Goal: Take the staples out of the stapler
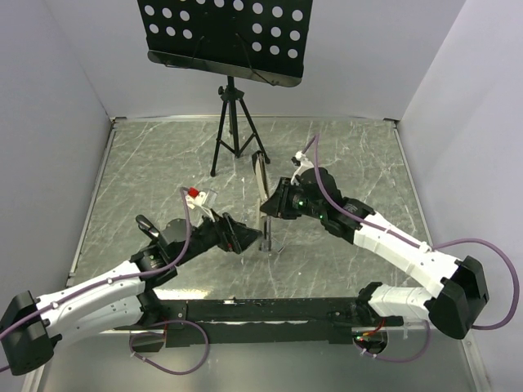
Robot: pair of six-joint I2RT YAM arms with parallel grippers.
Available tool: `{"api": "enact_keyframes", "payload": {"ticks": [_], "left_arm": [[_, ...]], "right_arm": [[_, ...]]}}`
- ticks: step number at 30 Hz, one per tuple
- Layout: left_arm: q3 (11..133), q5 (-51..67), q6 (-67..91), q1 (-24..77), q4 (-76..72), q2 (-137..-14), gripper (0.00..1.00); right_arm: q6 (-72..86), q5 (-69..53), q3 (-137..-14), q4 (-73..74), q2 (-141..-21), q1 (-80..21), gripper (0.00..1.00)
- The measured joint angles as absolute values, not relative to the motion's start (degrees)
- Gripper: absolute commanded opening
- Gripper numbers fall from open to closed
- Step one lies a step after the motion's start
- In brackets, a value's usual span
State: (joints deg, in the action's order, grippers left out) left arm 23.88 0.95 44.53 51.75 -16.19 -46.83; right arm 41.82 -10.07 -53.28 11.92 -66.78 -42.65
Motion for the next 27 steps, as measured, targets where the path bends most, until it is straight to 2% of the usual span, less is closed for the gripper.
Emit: {"api": "enact_keyframes", "payload": {"ticks": [4, 5, 9, 16, 21, 27], "left_arm": [[27.31, 1.83, 43.92, 52.18, -15.00, -45.82, 0.99], [28.38, 1.63, 43.64, 52.23, -14.28, -45.87, 0.97], [31.62, -2.20, 43.16, 52.23, -9.19, -45.82, 0.97], [34.30, -17.54, 44.29, 51.00, 7.62, -46.48, 0.97], [40.56, -23.24, 46.11, 39.72, 21.04, -51.57, 0.98], [41.10, -26.76, 48.53, 25.91, 28.86, -50.19, 0.99]], "right_arm": [[37.41, -7.44, -54.15, 18.28, -67.55, -39.86, 0.00], [36.40, -6.63, -54.43, 19.88, -67.59, -38.68, 0.00], [31.77, -3.77, -56.77, 26.59, -68.49, -31.83, 0.00], [23.35, 2.15, -62.50, 32.10, -78.48, -20.21, 0.00], [20.45, 2.44, -67.16, 34.09, -89.19, -14.13, 0.00], [19.03, 2.42, -71.22, 35.29, -98.02, -11.70, 0.00]]}}
